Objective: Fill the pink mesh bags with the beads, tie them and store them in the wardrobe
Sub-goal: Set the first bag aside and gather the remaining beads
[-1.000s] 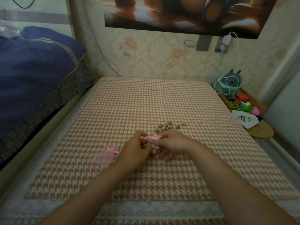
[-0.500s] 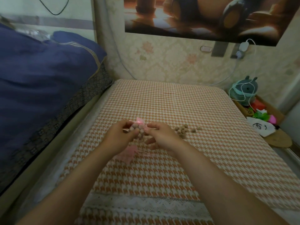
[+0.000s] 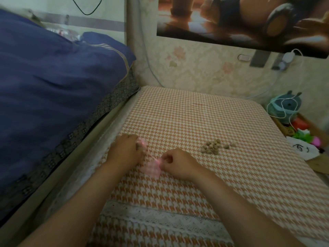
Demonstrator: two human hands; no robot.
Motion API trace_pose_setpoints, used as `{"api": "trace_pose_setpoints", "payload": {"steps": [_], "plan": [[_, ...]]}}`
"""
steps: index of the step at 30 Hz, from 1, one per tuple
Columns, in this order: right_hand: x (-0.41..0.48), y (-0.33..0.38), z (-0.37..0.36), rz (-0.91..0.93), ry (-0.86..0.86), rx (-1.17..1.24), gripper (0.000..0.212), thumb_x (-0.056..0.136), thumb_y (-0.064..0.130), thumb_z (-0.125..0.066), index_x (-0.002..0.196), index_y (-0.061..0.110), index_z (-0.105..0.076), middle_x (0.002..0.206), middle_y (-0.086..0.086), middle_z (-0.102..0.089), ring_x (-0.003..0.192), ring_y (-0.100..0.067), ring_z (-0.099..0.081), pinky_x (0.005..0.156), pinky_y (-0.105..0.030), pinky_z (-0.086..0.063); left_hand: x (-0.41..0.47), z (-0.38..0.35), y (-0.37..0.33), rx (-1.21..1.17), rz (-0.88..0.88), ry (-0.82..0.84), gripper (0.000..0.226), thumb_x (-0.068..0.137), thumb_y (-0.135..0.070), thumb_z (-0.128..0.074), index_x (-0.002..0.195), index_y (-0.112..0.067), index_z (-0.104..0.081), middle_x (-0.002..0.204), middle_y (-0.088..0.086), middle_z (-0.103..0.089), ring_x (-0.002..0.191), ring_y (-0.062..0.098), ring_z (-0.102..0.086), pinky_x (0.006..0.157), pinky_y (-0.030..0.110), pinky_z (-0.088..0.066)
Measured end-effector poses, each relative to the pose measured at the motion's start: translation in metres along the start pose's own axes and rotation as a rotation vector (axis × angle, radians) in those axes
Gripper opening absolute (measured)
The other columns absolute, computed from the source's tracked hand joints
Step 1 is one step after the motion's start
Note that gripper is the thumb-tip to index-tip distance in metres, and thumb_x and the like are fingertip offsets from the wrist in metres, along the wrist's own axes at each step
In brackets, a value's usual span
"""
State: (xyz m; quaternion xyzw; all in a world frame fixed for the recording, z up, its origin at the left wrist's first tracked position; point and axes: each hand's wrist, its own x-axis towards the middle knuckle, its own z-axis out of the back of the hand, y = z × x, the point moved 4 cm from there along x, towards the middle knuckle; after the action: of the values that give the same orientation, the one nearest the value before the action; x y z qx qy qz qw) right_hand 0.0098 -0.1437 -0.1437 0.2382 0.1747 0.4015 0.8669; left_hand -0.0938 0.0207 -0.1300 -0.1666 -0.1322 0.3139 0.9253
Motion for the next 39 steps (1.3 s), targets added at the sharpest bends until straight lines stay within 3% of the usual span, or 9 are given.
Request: {"api": "trace_pose_setpoints", "payload": {"steps": [4,10,12,16,19,22,30,35,39], "plan": [[-0.001,-0.001,-0.001,0.016,-0.031,-0.014,0.016,0.084,0.041,-0.074,0.092,0.027,-0.071,0.088,0.007,-0.069,0.082,-0.012,-0.064,0.077,-0.038,-0.057,-0.009,0.013,-0.032,0.088,-0.213,-0.125,0.039,0.086,-0.037,-0.062,0.124,-0.029,-0.058,0.122,-0.005,-0.059,0.117,0.021,-0.048,0.099,0.037,-0.038],[-0.007,-0.009,0.012,0.028,-0.126,0.088,0.012,0.086,0.038,-0.074,0.079,0.029,-0.07,0.084,0.011,-0.07,0.08,-0.007,-0.065,0.079,-0.037,-0.057,-0.02,-0.01,-0.047,-0.063,-0.118,0.343,0.058,0.079,-0.058,-0.056,0.129,-0.029,-0.053,0.124,-0.003,-0.06,0.112,0.019,-0.056,0.093,0.038,-0.05],[-0.013,-0.011,0.024,0.022,-0.176,0.108,0.011,0.086,0.035,-0.074,0.078,0.029,-0.069,0.083,0.012,-0.07,0.08,-0.005,-0.064,0.077,-0.034,-0.056,-0.021,-0.011,-0.052,-0.089,-0.121,0.423,0.05,0.08,-0.057,-0.059,0.121,-0.028,-0.057,0.117,-0.004,-0.062,0.099,0.015,-0.06,0.084,0.032,-0.051],[-0.029,-0.019,0.047,-0.024,-0.23,0.291,0.007,0.087,0.028,-0.073,0.091,0.03,-0.068,0.09,0.008,-0.071,0.08,-0.007,-0.066,0.071,-0.026,-0.052,-0.018,-0.001,-0.077,-0.146,-0.243,0.314,0.018,0.082,-0.039,-0.071,0.089,-0.027,-0.061,0.085,-0.009,-0.062,0.079,0.012,-0.059,0.062,0.024,-0.041],[-0.044,-0.024,0.067,-0.131,-0.162,0.591,0.02,0.096,0.022,-0.059,0.114,0.022,-0.068,0.099,-0.004,-0.075,0.073,-0.015,-0.067,0.061,-0.025,-0.048,-0.026,0.003,-0.103,-0.242,-0.29,0.279,0.017,0.082,-0.033,-0.074,0.082,-0.029,-0.057,0.075,-0.012,-0.057,0.069,0.002,-0.053,0.056,0.019,-0.035],[-0.064,-0.033,0.087,-0.139,-0.101,0.753,0.024,0.099,0.026,-0.056,0.108,0.015,-0.075,0.091,-0.005,-0.074,0.066,-0.016,-0.063,0.056,-0.025,-0.041,-0.037,0.002,-0.125,-0.296,-0.312,0.265,0.02,0.082,-0.034,-0.073,0.074,-0.03,-0.055,0.074,-0.011,-0.056,0.066,0.002,-0.051,0.055,0.02,-0.035],[-0.099,-0.062,0.114,-0.183,-0.134,0.649,0.013,0.09,0.016,-0.073,0.102,0.015,-0.079,0.082,0.0,-0.076,0.057,-0.006,-0.06,0.054,-0.021,-0.042,-0.045,-0.013,-0.167,-0.292,-0.357,0.319,0.023,0.083,-0.041,-0.07,0.07,-0.033,-0.053,0.072,-0.012,-0.054,0.064,0.002,-0.051,0.054,0.019,-0.034],[-0.1,-0.082,0.122,-0.252,-0.168,0.597,0.014,0.083,0.014,-0.079,0.097,0.015,-0.08,0.086,-0.001,-0.078,0.059,-0.01,-0.061,0.053,-0.022,-0.043,-0.039,-0.013,-0.179,-0.27,-0.376,0.111,0.049,0.072,-0.058,-0.067,0.112,-0.033,-0.052,0.104,-0.015,-0.049,0.099,0.006,-0.046,0.082,0.025,-0.041],[-0.094,-0.091,0.124,-0.264,-0.208,0.605,0.018,0.083,0.01,-0.078,0.1,0.014,-0.075,0.087,-0.004,-0.078,0.054,-0.011,-0.061,0.05,-0.021,-0.042,-0.037,-0.005,-0.191,-0.404,-0.402,0.056,0.023,0.084,-0.053,-0.062,0.094,-0.033,-0.057,0.09,-0.013,-0.055,0.081,0.007,-0.053,0.069,0.027,-0.046]]}}
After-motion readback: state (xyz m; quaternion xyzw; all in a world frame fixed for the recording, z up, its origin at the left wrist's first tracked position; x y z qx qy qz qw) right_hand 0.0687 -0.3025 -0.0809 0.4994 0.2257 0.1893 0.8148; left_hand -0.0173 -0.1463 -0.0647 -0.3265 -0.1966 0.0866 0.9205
